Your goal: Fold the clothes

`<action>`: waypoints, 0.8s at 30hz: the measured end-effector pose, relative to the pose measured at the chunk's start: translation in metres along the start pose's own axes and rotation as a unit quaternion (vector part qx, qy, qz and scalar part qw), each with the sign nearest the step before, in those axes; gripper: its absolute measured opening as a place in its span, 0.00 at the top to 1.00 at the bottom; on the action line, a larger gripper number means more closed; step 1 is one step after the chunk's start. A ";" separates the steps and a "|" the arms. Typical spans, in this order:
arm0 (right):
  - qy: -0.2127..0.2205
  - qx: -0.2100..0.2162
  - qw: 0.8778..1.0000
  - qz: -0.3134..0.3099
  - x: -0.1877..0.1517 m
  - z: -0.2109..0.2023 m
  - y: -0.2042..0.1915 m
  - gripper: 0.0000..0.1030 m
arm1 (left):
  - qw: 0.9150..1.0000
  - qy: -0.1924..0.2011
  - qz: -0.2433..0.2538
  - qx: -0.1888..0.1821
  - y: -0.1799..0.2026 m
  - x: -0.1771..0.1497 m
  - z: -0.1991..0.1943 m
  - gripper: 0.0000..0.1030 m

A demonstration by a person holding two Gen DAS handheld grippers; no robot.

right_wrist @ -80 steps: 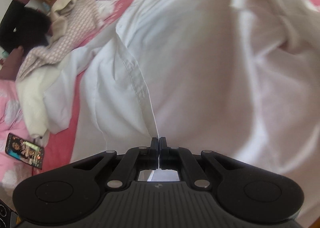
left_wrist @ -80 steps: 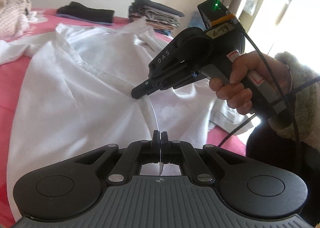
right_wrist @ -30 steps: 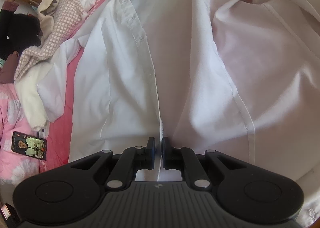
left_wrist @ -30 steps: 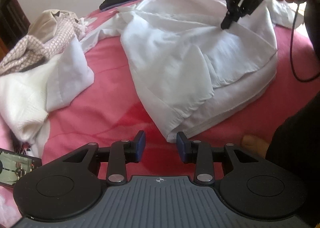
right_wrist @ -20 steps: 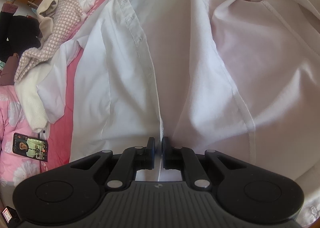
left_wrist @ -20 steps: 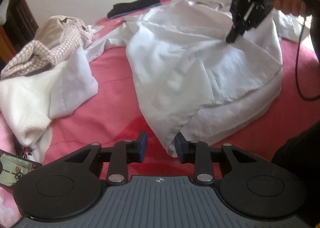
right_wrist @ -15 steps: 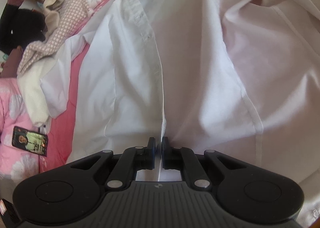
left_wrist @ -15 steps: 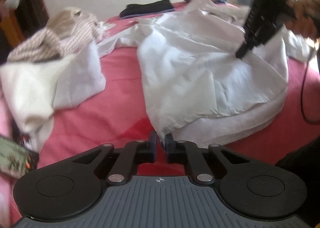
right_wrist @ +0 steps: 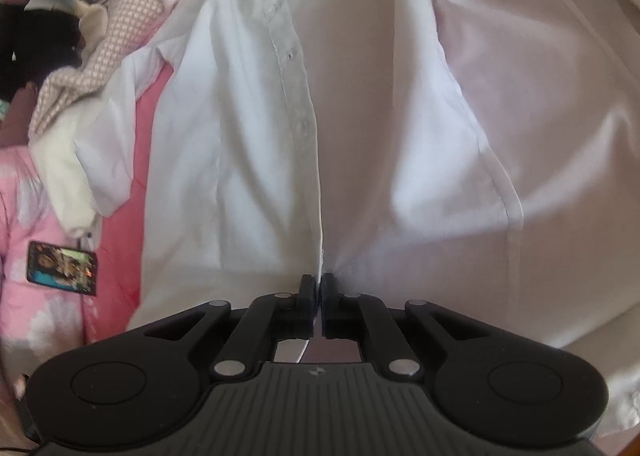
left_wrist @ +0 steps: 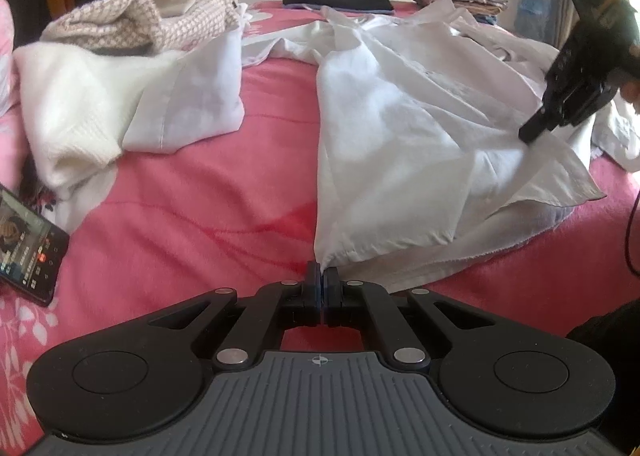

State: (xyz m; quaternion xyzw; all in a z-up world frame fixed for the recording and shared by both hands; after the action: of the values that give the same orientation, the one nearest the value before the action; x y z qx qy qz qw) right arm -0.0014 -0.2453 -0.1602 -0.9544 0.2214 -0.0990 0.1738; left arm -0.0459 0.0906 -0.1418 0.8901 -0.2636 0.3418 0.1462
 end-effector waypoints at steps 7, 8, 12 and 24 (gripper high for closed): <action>-0.026 0.014 1.000 -0.002 -0.024 -0.013 -0.004 0.68 | 0.998 0.001 0.061 0.017 0.015 -0.006 0.001 1.00; -0.032 0.012 0.999 -0.006 -0.027 -0.012 -0.006 0.68 | 0.998 0.001 0.068 0.018 0.017 -0.007 0.001 1.00; -0.057 0.006 0.998 -0.023 -0.040 -0.002 -0.012 0.68 | 0.997 0.001 0.077 0.019 0.022 -0.008 0.002 1.00; -0.043 -0.011 0.992 -0.115 -0.047 -0.021 -0.036 0.99 | 0.995 -0.003 0.096 0.028 0.027 -0.010 0.003 1.00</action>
State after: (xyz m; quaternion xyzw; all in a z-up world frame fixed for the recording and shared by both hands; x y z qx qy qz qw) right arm -0.0345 -0.1992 -0.1326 -0.9789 0.1034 -0.0747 0.1598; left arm -0.0656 0.0705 -0.1487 0.8656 -0.3386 0.3585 0.0868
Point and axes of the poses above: each gripper's, at about its wrist camera, not at the fingertips, and z roughly the way its jaws point, y to its right, x to its top, the point moved 3 cm from there along z, roughly the way its jaws point, and after that the axes turned 9 degrees about -x, right-handed, at the moved point
